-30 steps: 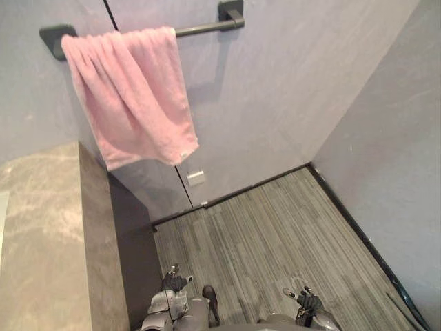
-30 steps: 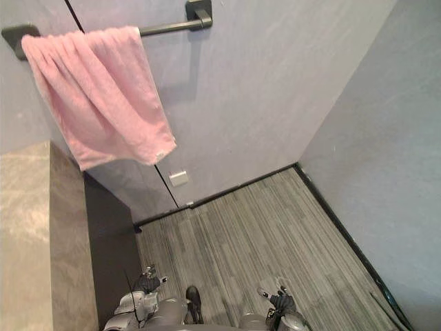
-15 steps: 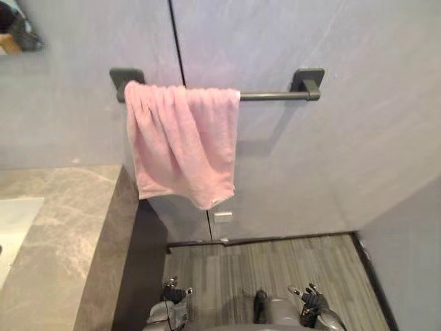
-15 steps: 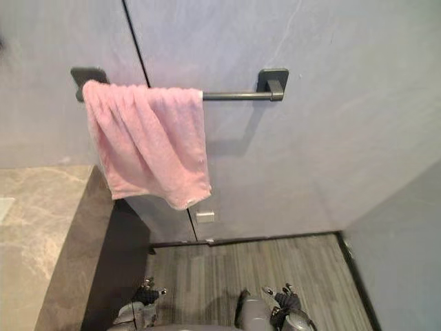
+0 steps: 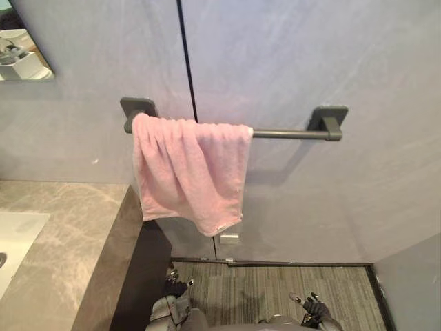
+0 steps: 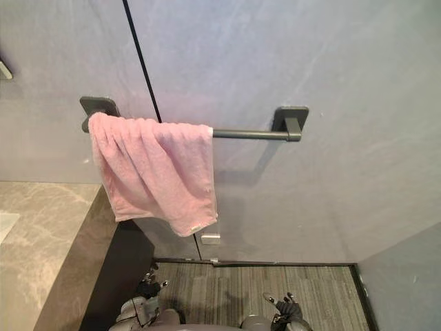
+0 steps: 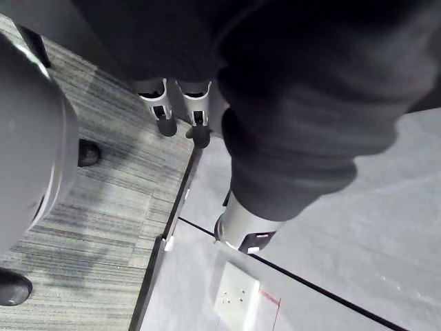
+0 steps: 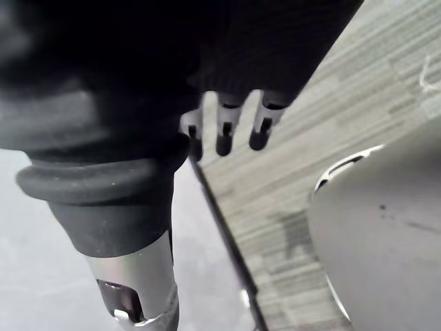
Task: Organize washtable
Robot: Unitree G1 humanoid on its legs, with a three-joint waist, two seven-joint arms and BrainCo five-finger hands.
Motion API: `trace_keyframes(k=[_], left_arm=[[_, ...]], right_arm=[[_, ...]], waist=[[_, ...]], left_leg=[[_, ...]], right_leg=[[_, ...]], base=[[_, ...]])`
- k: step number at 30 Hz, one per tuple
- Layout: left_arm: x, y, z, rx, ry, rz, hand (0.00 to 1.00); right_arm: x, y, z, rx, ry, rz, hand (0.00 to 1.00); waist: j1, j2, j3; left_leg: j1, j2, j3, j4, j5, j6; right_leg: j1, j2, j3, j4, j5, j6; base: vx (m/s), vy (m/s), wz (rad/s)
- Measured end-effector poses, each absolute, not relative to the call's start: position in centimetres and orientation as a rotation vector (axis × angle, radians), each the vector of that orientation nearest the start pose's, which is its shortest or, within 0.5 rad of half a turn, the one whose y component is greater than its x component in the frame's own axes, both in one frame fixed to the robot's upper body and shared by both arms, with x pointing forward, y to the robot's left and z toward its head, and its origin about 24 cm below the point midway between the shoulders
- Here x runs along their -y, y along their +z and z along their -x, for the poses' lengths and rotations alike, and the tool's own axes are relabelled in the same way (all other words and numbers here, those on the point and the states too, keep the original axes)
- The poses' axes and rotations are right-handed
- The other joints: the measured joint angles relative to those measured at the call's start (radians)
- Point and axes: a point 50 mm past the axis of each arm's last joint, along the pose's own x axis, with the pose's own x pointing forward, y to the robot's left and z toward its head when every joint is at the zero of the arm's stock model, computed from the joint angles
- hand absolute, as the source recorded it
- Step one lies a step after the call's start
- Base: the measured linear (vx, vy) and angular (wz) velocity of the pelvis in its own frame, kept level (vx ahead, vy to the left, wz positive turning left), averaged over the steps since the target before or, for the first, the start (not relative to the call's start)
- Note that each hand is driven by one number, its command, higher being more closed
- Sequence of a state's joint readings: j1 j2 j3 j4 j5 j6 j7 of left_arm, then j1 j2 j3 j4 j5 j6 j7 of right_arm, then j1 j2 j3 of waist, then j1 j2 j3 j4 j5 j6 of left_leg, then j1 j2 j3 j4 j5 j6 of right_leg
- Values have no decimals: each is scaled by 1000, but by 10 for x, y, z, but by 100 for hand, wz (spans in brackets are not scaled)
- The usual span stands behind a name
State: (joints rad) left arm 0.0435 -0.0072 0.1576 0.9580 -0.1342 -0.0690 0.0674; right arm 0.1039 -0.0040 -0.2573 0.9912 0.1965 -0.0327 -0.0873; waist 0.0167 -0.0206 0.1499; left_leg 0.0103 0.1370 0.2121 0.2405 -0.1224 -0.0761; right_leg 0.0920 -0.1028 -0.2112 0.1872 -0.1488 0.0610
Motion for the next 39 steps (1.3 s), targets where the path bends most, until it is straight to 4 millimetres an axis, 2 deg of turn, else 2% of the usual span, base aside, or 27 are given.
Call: trace_keyframes(k=[4, 8, 13, 21, 25, 30, 32, 35, 39], left_arm=[[-177, -152, -123, -971, 263, 119, 0], [-176, -152, -123, -975, 230, 88, 0], [-178, -154, -121, -988, 216, 63, 0], [-186, -149, -118, -945, 302, 75, 0], [-193, -123, -131, -762, 358, 119, 0], [-200, -64, -162, -418, 379, 173, 0], [-201, -48, -169, -330, 385, 226, 0], [-197, -27, -177, -221, 379, 270, 0], [-190, -12, -180, -150, 389, 291, 0]], right_arm=[[193, -160, -91, -1044, -460, -247, 0], [195, -161, -90, -1050, -473, -252, 0], [196, -161, -90, -1054, -477, -250, 0], [199, -162, -89, -1060, -494, -242, 0], [199, -159, -90, -1043, -492, -223, 0], [202, -152, -94, -980, -461, -187, 0], [201, -149, -97, -960, -446, -181, 0], [199, -146, -103, -932, -426, -179, 0], [197, -145, -101, -929, -417, -178, 0]], waist=[[-3, 7, -10], [-2, 9, -13], [-4, 10, -13], [-2, 6, -11], [2, 0, -3], [3, 17, -1], [1, 19, -2], [2, 15, -2], [4, 9, 0]], left_leg=[[75, -48, 16, -84, 13, 19], [84, -65, 10, -131, 42, 22], [107, -65, -22, -180, 84, 18], [109, -68, -67, -223, 99, 17], [100, -71, -85, -242, 120, 17], [91, -69, -101, -235, 121, 16], [91, -68, -100, -232, 121, 16], [85, -67, -100, -220, 120, 15], [71, -66, -99, -188, 112, 19]], right_leg=[[29, -28, 31, -19, -1, 7], [30, -31, 31, -34, -1, 10], [42, -20, 25, -39, 1, 7], [39, -12, 20, -51, 10, 7], [24, -12, 8, -47, 10, 7], [26, -12, -11, -40, 7, 4], [27, -12, -13, -38, 6, 2], [29, -14, -15, -28, 1, 3], [26, -21, -23, -2, -9, 2]], base=[[100, 92, -9], [33, 17, 2], [-31, -43, 6], [-90, -5, 9], [-8, -9, 13], [9, -22, 10], [0, 0, 0], [-2, -5, 2], [-37, -6, 8]])
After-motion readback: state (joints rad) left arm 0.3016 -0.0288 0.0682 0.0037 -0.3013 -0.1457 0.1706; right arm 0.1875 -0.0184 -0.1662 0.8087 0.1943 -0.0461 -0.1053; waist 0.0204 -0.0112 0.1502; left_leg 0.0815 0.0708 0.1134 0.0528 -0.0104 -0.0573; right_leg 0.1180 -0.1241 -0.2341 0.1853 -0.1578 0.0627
